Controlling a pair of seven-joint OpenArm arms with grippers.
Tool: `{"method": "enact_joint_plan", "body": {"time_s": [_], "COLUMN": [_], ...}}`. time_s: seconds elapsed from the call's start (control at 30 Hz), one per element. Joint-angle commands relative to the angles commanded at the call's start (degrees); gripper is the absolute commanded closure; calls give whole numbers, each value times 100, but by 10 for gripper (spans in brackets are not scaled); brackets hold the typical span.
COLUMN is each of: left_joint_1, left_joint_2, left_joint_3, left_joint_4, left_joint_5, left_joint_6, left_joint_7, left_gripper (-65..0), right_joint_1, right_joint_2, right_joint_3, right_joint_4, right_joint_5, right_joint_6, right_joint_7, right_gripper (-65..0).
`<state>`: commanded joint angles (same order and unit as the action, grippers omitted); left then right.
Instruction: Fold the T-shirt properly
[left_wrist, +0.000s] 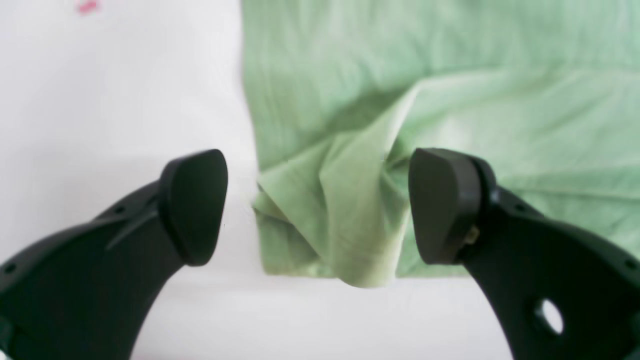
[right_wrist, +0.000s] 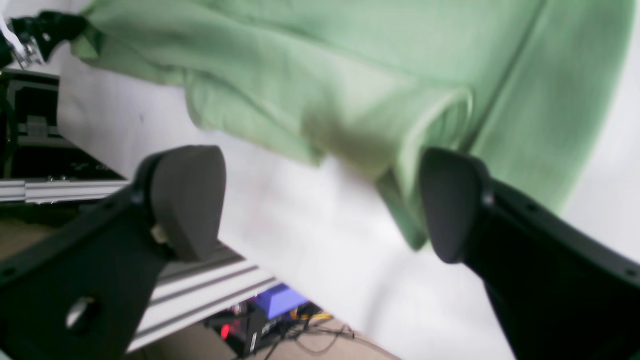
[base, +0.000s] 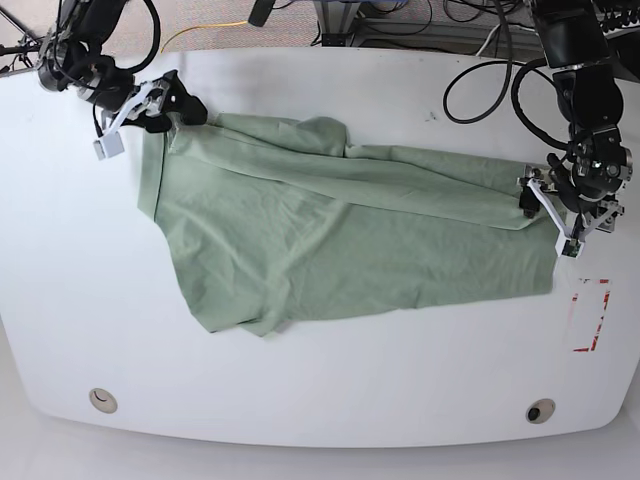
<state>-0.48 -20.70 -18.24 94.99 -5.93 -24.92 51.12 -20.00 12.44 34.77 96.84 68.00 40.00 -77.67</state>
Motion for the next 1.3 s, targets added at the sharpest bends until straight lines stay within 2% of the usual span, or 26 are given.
{"method": "enact_joint_plan", "body": {"time_s": [0.23,0.3,0.43,0.5,0.6,0.67,0.83,1.0,1.07,1.2,1.3], "left_joint_1": [44,9,53,123,229,246,422,448,448,448,431], "left_joint_2": [-9,-9,0,0,-9,-9,-9,9,9,9,18], "left_joint_3": [-9,0,-9,-9,-9,-9,-9,-9,-9,-9,-9], "left_joint_4": [809,809,958,993,993,958,993,993,993,993,976], "left_joint_5": [18,18,26,26,26,26,18,18,18,18,18], "left_joint_6": [0,0,0,0,0,0,0,0,0,0,0], "left_joint_7": [-9,-9,0,0,0,0,0,0,0,0,0], "left_gripper": [-531,-531,-531,-531,-531,-531,-531,-531,-531,-531,-531], "right_joint_1": [26,281,413,475,527,563,519,580,607,633,642], "right_joint_2": [-35,-176,-255,-255,-264,-264,-264,-264,-273,-273,-273], "right_joint_3": [-448,-457,-466,-475,-554,-721,-870,-870,-870,-870,-870], "right_joint_4": [-18,-149,-651,-870,-870,-870,-870,-870,-870,-870,-870], "right_joint_5": [-53,-264,-527,-527,-510,-492,-53,-44,-44,-44,-44], "right_joint_6": [0,0,0,0,0,0,0,0,0,0,0], "right_joint_7": [35,35,35,35,0,0,0,0,9,9,9], "right_gripper": [-580,-577,-504,-463,-438,-433,-431,-422,-371,-195,-116]}}
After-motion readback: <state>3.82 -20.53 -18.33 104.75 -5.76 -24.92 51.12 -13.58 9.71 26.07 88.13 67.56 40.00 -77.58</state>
